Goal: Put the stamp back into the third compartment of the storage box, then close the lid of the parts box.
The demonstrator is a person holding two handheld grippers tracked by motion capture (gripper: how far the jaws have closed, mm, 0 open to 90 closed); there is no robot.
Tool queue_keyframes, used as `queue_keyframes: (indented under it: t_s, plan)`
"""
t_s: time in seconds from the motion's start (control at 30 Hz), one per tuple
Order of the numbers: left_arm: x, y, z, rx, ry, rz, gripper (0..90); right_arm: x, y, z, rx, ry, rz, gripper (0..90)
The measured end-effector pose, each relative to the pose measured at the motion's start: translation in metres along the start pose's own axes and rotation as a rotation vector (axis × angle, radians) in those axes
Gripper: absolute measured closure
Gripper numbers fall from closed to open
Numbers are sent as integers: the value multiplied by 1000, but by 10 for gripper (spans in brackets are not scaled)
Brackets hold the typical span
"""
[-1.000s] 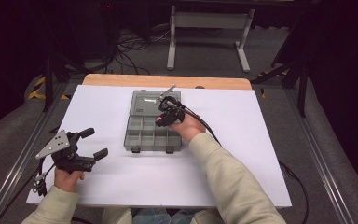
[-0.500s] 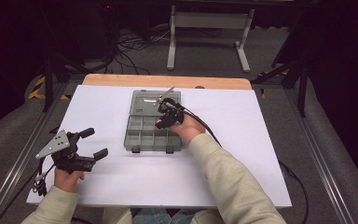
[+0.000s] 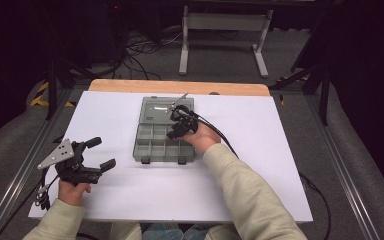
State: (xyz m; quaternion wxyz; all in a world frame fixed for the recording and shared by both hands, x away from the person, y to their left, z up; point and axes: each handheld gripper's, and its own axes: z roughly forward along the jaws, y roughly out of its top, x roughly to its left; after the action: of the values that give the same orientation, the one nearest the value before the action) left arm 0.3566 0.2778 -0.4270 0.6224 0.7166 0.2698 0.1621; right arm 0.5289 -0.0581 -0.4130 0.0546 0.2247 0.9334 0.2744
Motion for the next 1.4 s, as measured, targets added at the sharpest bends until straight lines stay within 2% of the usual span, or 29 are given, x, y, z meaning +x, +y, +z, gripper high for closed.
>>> queue_keyframes:
  t_s: [0.1,0.2,0.3,0.43,0.6,0.77,0.83,1.07,1.13,1.2,1.23,1.27,1.3,1.4]
  plan:
    - [0,1,1,-15,-11,-28,34,0,-1,-6,-19,-4,-3,614]
    - [1,2,0,-13,-1,-31,42,1,-1,-12,-39,-10,-10,652]
    - [4,5,1,10,20,-37,68,3,-2,-22,-63,-16,-29,766]
    - [8,11,4,44,27,-45,172,6,-4,-34,-81,-2,-43,900]
    - [9,22,12,113,26,-7,326,7,-6,-52,-118,-13,-53,900]
    - [15,28,16,141,19,-59,451,5,-9,-69,-154,-38,-59,900]
    - [16,30,16,134,31,-49,461,4,-11,-74,-164,-47,-55,900]
    - [25,39,22,154,32,-34,581,-2,-16,-86,-184,-67,-40,900]
    - [27,43,25,170,32,-25,670,-4,-18,-89,-192,-74,-30,900]
    - [28,44,26,173,34,-24,720,-6,-19,-91,-196,-74,-29,900]
    - [32,49,29,194,36,-12,768,-7,-19,-91,-196,-79,-28,900]
    - [32,49,29,194,36,-12,796,-7,-19,-91,-196,-79,-28,900]
    - [34,53,32,206,38,-3,796,-8,-20,-91,-197,-81,-23,900]
    - [39,61,39,243,31,-15,854,-14,-21,-91,-196,-85,-8,900]
